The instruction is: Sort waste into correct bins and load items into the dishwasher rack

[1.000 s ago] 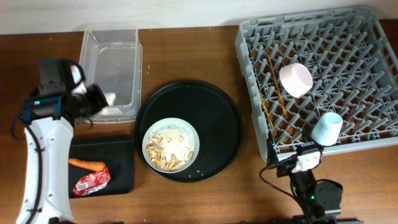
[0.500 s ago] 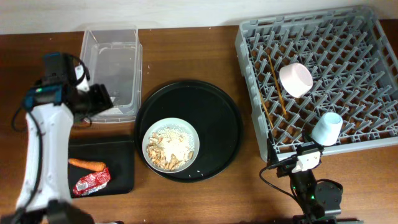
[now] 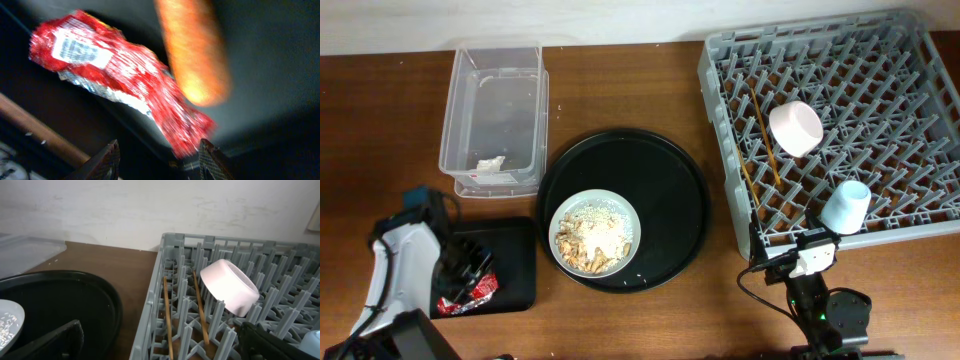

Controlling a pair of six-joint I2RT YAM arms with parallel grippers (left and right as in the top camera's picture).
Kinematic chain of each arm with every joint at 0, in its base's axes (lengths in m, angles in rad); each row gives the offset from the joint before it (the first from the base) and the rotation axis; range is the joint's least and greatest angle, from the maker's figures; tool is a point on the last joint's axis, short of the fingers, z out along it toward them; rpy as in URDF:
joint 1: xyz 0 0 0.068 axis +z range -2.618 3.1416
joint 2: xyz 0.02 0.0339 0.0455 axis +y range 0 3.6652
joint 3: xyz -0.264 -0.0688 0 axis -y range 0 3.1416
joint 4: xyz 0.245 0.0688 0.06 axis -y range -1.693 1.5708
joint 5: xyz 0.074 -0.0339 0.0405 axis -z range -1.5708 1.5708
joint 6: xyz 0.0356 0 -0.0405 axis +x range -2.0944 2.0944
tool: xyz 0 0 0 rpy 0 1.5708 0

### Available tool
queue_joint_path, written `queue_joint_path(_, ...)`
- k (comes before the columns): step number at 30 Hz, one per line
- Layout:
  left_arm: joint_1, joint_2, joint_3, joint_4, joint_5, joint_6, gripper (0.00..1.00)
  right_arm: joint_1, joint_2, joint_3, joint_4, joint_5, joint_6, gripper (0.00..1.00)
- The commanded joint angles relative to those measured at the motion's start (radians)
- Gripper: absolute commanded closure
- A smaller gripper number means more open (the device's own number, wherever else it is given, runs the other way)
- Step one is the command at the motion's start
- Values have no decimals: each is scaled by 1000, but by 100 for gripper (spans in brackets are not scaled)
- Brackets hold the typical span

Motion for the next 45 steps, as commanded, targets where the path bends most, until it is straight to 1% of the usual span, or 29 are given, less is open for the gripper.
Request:
queue_joint_path(1,112,-3,-100,103,20,-38,50,-7,-8,-7,-3,-8,7,2)
queue_joint_path(6,110,-3,-192,232,19,-38,50,-7,-8,-7,-3,-8,7,2)
queue_joint_path(7,110,-3,-209,243,19,-38,54,-7,-8,-7,-3,-8,7,2)
queue_joint_path(9,110,-3,-226,253,19,-38,73,-7,-8,-7,-3,-8,7,2)
queue_joint_path(10,110,-3,-226,258,19,-38,77,-7,-8,-7,-3,-8,7,2)
queue_joint_path(11,110,-3,-226,268,19,-38,85,-7,-8,-7,-3,-8,7,2)
queue_joint_path(12,110,-3,-226,275,19,-32,99,-7,-8,-7,-3,-8,7,2)
queue_joint_path(15,110,-4,-198,267,73,44,100,-7,-8,-7,-3,-8,7,2)
queue_joint_path(18,110,-25,-96,166,71,85,100,-7,-8,-7,-3,-8,7,2)
queue_joint_path(21,110,-69,19,83,71,95,100,-7,-8,-7,-3,-8,7,2)
queue_joint_path(24,110,-105,111,43,72,107,100,-7,-8,-7,-3,-8,7,2)
queue_joint_path(27,105,-116,167,16,71,112,100,-7,-8,-7,-3,-8,7,2)
queue_joint_path(29,100,-116,178,-74,16,111,100,-7,-8,-7,-3,-8,7,2)
queue_joint_path(30,100,-115,171,-99,-20,97,92,-7,-8,-7,-3,-9,7,2)
queue_joint_path(31,100,-116,155,-105,-74,74,72,-7,-8,-7,-3,-8,7,2)
queue_joint_path(32,102,-116,139,-103,-121,41,59,-7,-8,-7,-3,-8,7,2)
queue_joint_path(33,110,-115,114,-90,-150,13,55,-7,-8,-7,-3,-8,7,2)
queue_joint_path(35,147,-115,39,-33,-138,-9,51,-7,-8,-7,-3,-8,7,2)
queue_joint_path(36,185,-115,-29,40,-127,-9,48,-7,-8,-7,-3,-8,7,2)
queue_joint_path(38,260,-115,-117,164,-71,-9,49,-7,-8,-7,-3,-8,7,2)
queue_joint_path(40,313,-115,-146,204,-40,-9,50,-7,-8,-7,-3,-9,7,2)
queue_joint_path(42,358,-115,-159,237,-43,-8,50,-7,-8,-7,-3,-8,7,2)
queue_joint_path(45,370,-114,-167,272,-40,-8,50,-7,-8,-7,-3,-8,7,2)
